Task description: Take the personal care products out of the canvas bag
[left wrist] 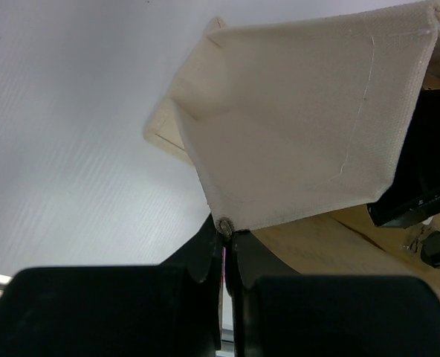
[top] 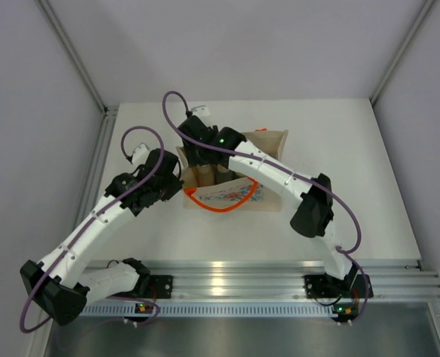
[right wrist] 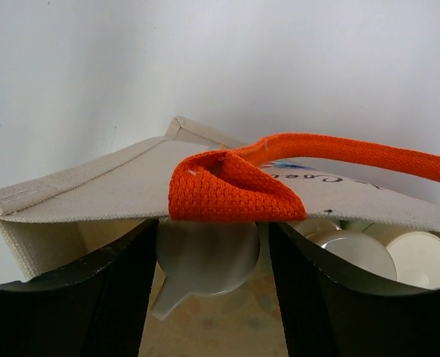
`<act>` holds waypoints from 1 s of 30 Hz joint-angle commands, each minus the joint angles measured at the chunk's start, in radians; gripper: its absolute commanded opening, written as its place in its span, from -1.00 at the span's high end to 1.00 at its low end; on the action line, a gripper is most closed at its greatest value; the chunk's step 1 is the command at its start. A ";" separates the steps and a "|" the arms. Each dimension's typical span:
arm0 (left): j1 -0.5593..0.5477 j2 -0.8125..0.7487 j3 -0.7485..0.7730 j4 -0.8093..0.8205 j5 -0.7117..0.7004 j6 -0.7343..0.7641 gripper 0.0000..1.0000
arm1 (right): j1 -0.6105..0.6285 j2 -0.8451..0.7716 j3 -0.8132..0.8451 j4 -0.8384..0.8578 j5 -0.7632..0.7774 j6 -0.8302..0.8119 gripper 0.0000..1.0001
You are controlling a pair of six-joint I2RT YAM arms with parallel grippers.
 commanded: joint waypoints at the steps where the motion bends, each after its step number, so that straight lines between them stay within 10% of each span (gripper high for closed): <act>1: 0.005 0.001 0.034 -0.018 -0.019 0.014 1.00 | 0.022 0.010 0.020 0.016 0.033 0.007 -0.18; 16: 0.004 -0.010 0.032 -0.017 -0.026 0.005 1.00 | 0.027 0.024 -0.005 0.033 -0.002 0.017 -0.01; 30: 0.005 -0.021 0.029 -0.017 -0.033 0.005 1.00 | 0.044 -0.028 0.018 0.039 0.041 -0.017 1.00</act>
